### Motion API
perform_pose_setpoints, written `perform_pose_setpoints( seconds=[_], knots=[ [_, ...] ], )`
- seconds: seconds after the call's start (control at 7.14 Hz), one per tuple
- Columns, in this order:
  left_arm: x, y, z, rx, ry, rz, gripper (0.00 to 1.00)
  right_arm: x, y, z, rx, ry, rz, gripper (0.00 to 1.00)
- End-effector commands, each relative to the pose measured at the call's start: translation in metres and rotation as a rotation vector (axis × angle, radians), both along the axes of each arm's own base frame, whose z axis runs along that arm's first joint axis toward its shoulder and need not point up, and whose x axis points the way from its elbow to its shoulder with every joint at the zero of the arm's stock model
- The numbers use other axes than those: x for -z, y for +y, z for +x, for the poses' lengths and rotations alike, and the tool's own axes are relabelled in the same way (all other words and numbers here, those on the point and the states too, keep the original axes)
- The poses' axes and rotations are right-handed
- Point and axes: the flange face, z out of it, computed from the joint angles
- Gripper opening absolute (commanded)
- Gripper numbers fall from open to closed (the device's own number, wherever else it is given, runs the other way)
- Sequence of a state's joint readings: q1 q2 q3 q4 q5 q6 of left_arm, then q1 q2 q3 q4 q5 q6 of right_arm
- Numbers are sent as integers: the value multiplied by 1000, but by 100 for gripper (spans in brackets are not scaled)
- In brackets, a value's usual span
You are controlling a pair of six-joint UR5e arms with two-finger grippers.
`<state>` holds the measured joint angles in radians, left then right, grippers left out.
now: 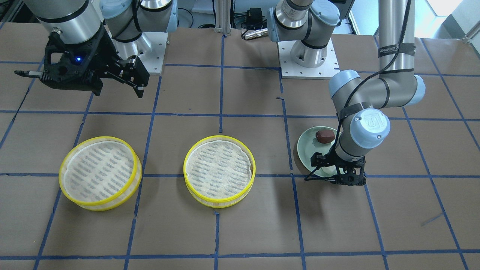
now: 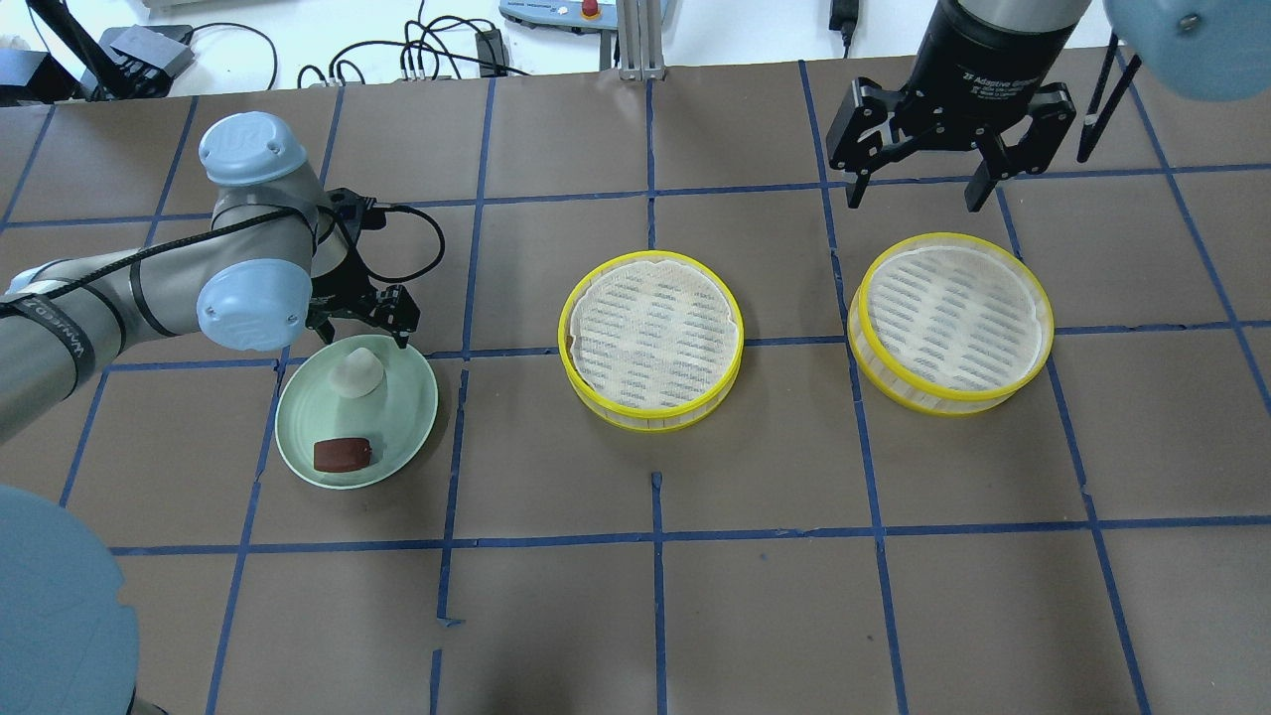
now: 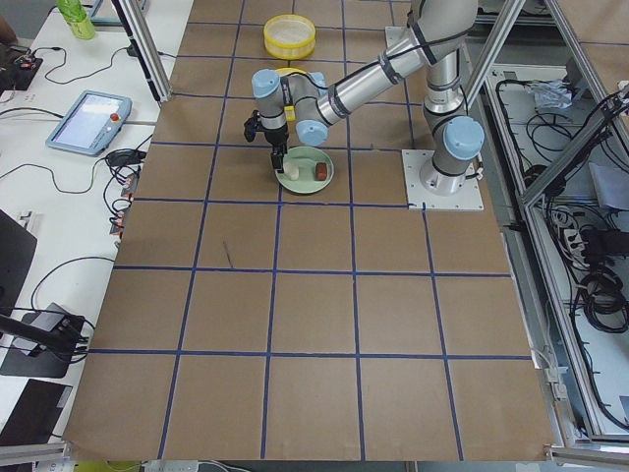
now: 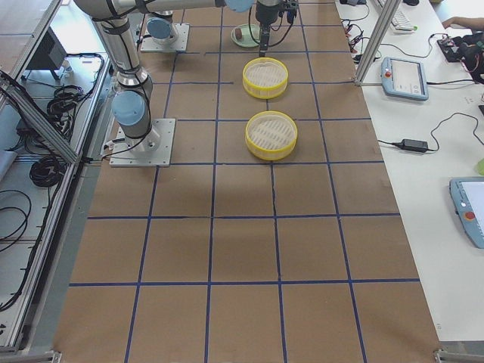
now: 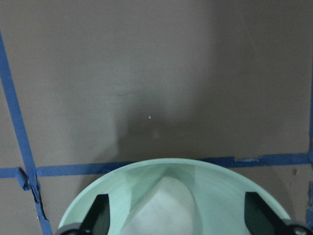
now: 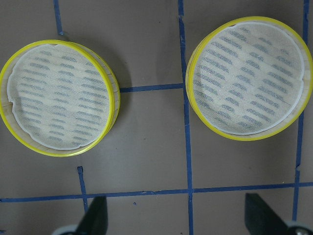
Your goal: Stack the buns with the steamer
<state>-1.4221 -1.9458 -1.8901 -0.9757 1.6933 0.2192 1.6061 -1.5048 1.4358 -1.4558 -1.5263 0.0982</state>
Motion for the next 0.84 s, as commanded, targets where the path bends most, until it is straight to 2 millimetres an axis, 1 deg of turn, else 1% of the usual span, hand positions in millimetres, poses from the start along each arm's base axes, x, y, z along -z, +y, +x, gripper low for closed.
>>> perform_pose_setpoints(
  seconds=[0.0, 0.14, 0.28, 0.42, 0.56, 0.7],
  knots=[
    [12, 11, 0, 11, -8, 34, 64, 0, 0, 0, 0, 0, 0, 100],
    [13, 12, 0, 43, -8, 41, 34, 0, 0, 0, 0, 0, 0, 100],
    [7, 8, 5, 49, -50, 35, 14, 0, 0, 0, 0, 0, 0, 100],
    [-5, 5, 5, 52, -64, 11, 9, 0, 0, 0, 0, 0, 0, 100],
    [-20, -1, 4, 46, -67, -24, 8, 0, 0, 0, 0, 0, 2, 100],
    [-35, -3, -3, 40, -65, -61, 8, 0, 0, 0, 0, 0, 2, 100]
  ],
)
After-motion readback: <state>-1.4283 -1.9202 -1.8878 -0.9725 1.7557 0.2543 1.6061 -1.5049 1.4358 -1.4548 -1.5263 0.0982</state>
